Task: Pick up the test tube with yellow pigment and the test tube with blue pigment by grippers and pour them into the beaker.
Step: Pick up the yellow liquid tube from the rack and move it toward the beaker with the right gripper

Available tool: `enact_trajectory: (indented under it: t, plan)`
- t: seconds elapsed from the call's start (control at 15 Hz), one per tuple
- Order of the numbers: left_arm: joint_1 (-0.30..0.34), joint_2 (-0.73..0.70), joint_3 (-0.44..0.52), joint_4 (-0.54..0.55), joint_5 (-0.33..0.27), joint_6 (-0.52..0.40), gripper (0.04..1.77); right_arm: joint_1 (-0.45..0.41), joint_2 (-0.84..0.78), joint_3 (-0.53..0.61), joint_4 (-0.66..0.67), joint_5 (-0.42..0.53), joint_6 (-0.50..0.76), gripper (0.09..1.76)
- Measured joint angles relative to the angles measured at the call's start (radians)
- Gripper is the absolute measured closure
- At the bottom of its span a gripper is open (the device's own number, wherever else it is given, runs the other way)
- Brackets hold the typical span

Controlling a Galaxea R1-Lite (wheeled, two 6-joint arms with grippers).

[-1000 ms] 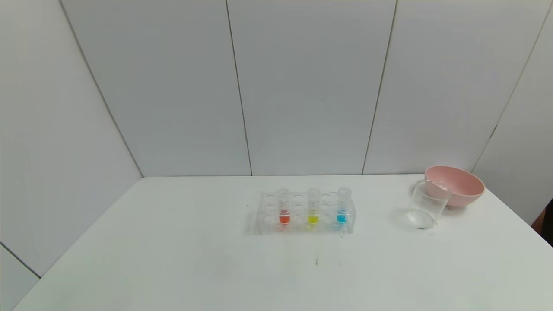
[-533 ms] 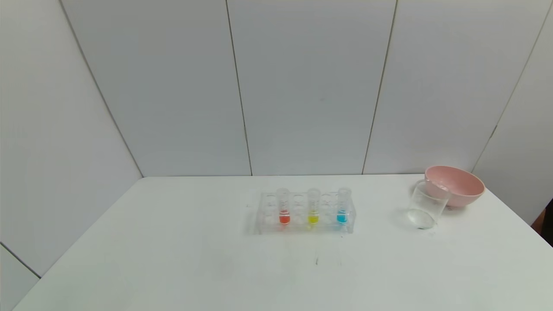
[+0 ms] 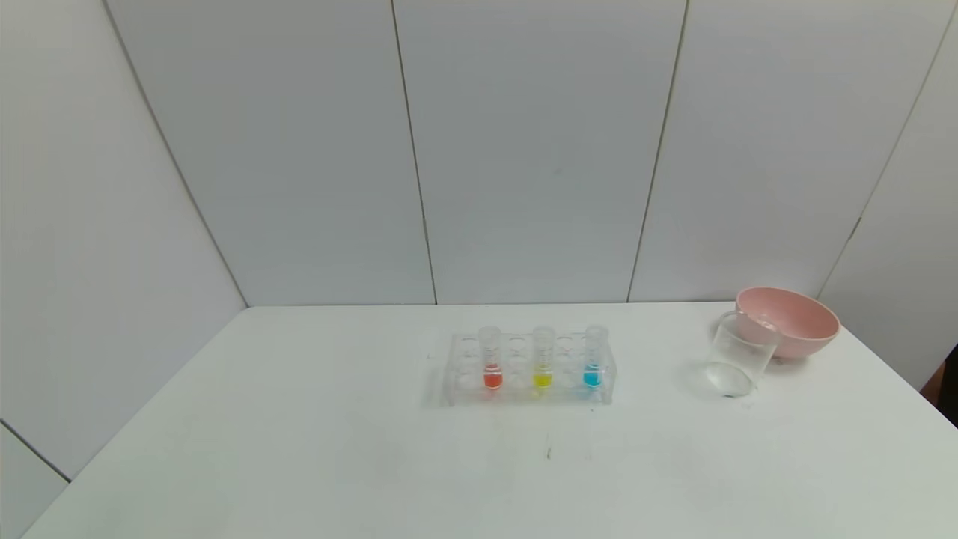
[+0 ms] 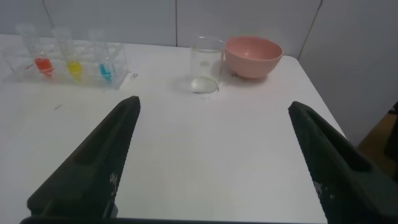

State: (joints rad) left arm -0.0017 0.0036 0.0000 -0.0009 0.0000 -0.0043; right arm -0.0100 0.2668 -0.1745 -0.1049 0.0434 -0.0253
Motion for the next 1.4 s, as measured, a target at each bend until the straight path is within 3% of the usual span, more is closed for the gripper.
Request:
enact_trajectory:
  t: [0.47,0.67,1.0,1.4]
  plan:
    - [0.000,0.000,0.000,0.000,0.000,0.000,0.05,0.034,0.524,0.000,-0.487,0.026,0.003,0.14]
    - [0.000,0.000,0.000,0.000,0.000,0.000,0.05,0.095,0.729,-0.018,-0.657,-0.054,0.006,0.14]
    - [0.000,0.000,0.000,0.000,0.000,0.000,0.05,0.360,0.933,-0.075,-0.711,-0.303,0.095,0.14]
    - [0.000,0.000,0.000,0.000,0.000,0.000,0.05,0.749,1.081,-0.095,-0.787,-0.583,0.224,0.14]
